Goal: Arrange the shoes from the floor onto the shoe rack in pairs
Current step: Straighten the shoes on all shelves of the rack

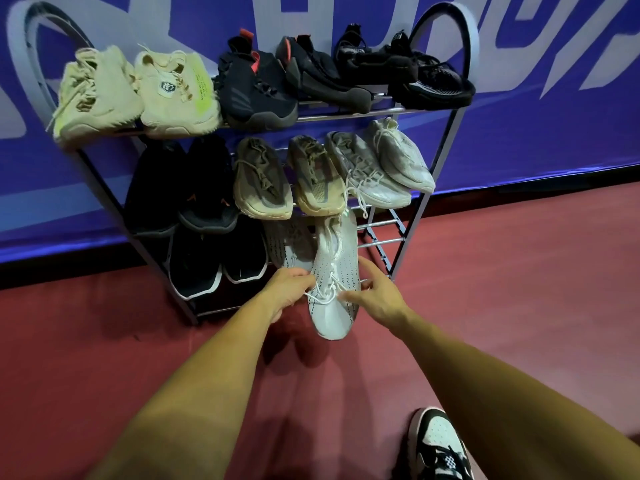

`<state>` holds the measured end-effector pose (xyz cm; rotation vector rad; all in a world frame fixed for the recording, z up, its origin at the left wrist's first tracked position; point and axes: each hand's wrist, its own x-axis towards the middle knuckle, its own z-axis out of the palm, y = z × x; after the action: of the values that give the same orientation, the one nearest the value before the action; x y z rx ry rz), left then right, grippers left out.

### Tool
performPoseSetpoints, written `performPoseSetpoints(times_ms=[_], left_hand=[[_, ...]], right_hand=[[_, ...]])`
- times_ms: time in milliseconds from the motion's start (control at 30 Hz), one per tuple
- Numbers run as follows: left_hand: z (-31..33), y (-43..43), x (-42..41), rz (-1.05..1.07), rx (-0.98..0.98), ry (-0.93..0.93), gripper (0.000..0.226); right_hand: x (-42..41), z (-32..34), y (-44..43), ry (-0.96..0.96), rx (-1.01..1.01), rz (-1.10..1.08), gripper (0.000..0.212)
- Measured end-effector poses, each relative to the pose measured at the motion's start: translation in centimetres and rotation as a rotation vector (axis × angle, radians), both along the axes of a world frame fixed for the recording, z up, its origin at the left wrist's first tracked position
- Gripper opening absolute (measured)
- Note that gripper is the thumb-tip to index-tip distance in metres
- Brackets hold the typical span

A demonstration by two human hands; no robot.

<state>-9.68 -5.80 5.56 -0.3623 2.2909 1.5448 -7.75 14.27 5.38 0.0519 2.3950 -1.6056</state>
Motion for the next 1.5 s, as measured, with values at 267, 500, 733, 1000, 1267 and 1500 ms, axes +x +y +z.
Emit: performPoseSetpoints(times_ms=[267,500,733,1000,1267,1500], left_hand=[[0.2,0.0,-0.6,0.123,0.082,-0.063,0.011],[1.3,1.4,-1.7,0.22,0.18,-0.004,0.012],[0.5,1.7,-3.1,0.204,0.236,0.065,0.062],[-0.6,0.0,-4.5,-0.168,0.153,0.002,0.093],[-0.9,0.7,-5.4,-0.111,0.062,0.072,0.142],[-1.0,0.7,-4.5,-0.175,-0.06,0.166,0.109]], right_hand=[[-0.5,0.4,-0.6,-0.054,-0.06,-0.133,0.05],[-0.2,0.6,-0.5,-0.014,-0.106,-0.219,0.031],[-2.2,1.3,-0.5,-0.066,-0.259,-0.201,0.025],[-6.3,1.6,-0.2,-0.082,-0.158,-0.184,0.035],[-8.0,1.3,1.2,-0.192,-0.079,-0.122,0.032],[-6.2,1.2,1.8,-0.158,-0.078,-0.068,0.024]])
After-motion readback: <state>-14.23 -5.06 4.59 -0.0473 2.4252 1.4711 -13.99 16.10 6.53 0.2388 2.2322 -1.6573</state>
